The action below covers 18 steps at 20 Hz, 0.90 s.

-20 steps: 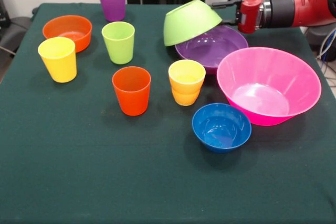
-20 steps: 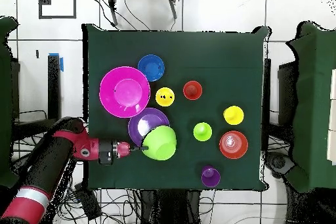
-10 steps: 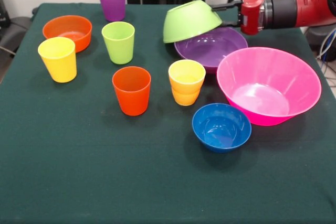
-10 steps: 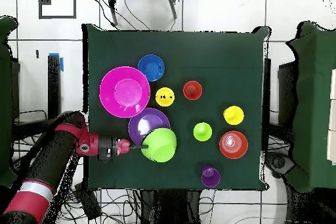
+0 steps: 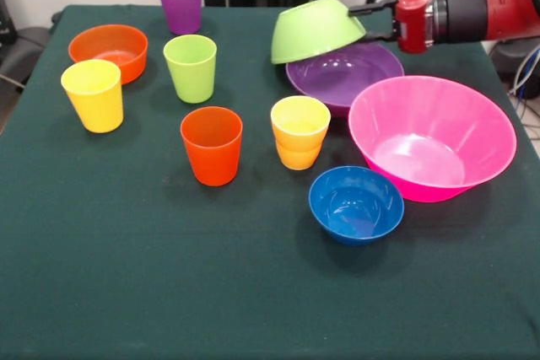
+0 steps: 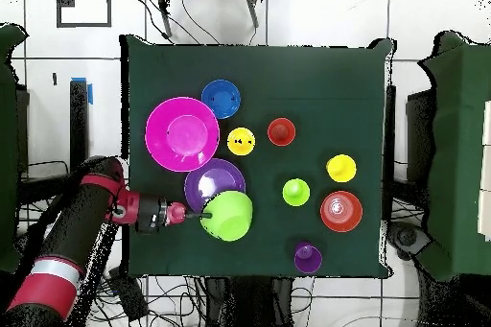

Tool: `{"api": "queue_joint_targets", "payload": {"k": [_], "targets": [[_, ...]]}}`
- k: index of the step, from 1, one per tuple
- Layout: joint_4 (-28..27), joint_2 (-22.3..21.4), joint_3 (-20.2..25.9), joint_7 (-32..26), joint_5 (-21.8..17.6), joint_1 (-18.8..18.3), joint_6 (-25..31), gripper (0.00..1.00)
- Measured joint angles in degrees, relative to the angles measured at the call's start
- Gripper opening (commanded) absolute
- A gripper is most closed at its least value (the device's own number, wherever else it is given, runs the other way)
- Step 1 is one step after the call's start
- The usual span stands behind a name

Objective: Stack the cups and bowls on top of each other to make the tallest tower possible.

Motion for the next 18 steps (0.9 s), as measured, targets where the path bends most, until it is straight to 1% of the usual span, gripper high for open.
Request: {"api": "queue_joint_targets", "payload": {"k": [5, 11, 16, 18], "targets": [[1.0, -3.5, 3.3, 0.0, 0.3, -1.3, 2.0, 1.00], [1.3, -8.6, 7.7, -0.6, 0.7, -3.7, 5.5, 1.00], [1.3, -11.3, 9.6, -1.6, 0.6, -4.8, 6.9, 1.00], [1.3, -11.5, 9.7, -2.0, 0.6, -5.0, 7.0, 1.00]]}}
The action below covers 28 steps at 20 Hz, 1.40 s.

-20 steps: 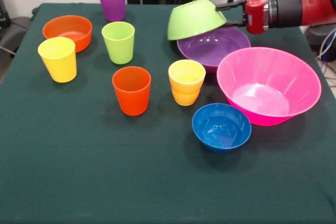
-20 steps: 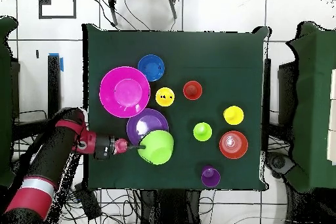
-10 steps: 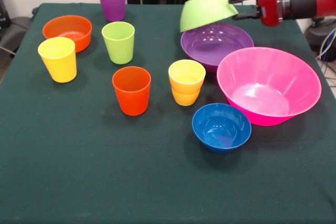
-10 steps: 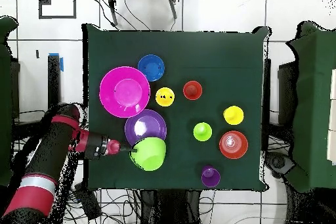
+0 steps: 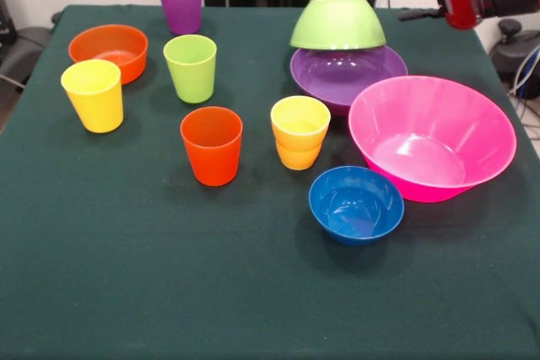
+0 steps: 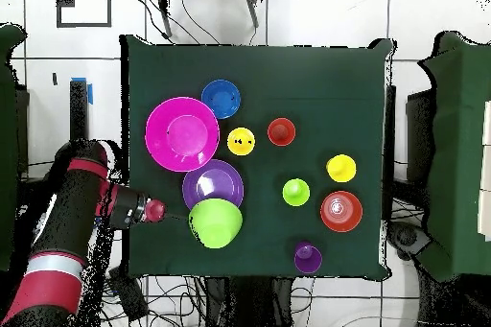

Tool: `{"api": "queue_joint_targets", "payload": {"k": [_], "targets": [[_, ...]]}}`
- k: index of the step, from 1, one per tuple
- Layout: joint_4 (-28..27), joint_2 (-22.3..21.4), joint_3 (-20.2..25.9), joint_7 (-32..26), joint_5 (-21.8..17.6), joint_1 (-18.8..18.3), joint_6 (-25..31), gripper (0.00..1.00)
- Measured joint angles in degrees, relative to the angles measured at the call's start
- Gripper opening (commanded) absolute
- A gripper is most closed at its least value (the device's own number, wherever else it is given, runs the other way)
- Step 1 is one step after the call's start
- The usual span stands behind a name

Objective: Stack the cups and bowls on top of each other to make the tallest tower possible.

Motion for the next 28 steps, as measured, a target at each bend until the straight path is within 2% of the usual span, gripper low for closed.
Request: {"api": "queue_joint_targets", "payload": {"k": [13, 19, 23, 28], "targets": [[0.0, 0.7, 0.2, -0.3, -2.5, -0.4, 0.0, 1.00], [1.7, -1.2, 0.1, -0.3, -4.4, 0.1, -0.1, 1.00], [5.1, -4.7, -0.3, -0.3, -5.9, 1.6, -0.1, 1.00], [11.4, -12.0, -1.2, -0.3, -7.1, 4.5, -1.0, 1.00]]}}
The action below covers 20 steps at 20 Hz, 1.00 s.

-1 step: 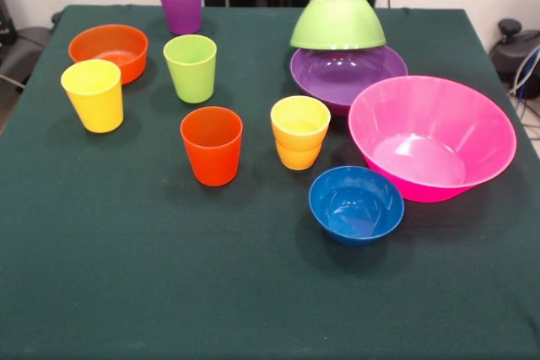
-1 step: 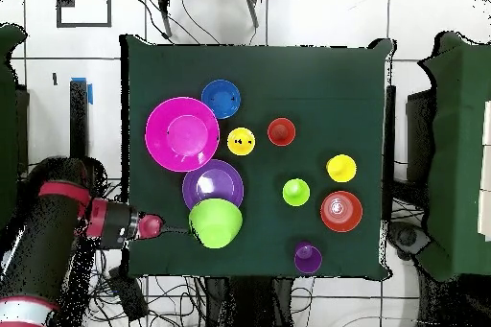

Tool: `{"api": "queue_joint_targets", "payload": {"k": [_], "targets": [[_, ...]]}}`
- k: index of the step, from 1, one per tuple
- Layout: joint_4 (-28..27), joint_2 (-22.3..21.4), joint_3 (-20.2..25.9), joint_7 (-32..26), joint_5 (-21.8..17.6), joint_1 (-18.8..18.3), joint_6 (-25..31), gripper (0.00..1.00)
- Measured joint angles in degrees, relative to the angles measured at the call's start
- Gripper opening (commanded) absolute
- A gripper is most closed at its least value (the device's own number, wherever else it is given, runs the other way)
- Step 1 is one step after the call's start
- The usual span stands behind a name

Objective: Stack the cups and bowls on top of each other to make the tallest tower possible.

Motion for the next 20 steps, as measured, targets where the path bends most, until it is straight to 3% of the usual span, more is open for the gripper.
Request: {"api": "queue_joint_targets", "payload": {"k": [5, 10, 13, 14, 16, 17, 19, 20], "targets": [[6.1, -6.1, -1.8, 0.2, -0.8, 2.3, -7.6, 1.00], [13.5, -9.5, -6.3, 4.6, -2.4, 5.5, -26.8, 1.00], [17.2, -8.7, -9.5, 11.1, -2.8, 7.6, -40.1, 1.00], [18.9, -7.4, -11.4, 16.1, -2.8, 8.9, -47.2, 1.00], [19.5, -6.7, -12.1, 18.2, -2.8, 9.4, -49.8, 1.00], [20.4, -5.1, -13.5, 22.7, -2.8, 10.3, -54.5, 1.00], [20.9, -3.9, -14.4, 25.5, -2.8, 10.9, -57.1, 1.00], [21.5, -1.4, -15.9, 30.2, -2.7, 11.9, -60.6, 1.00]]}}
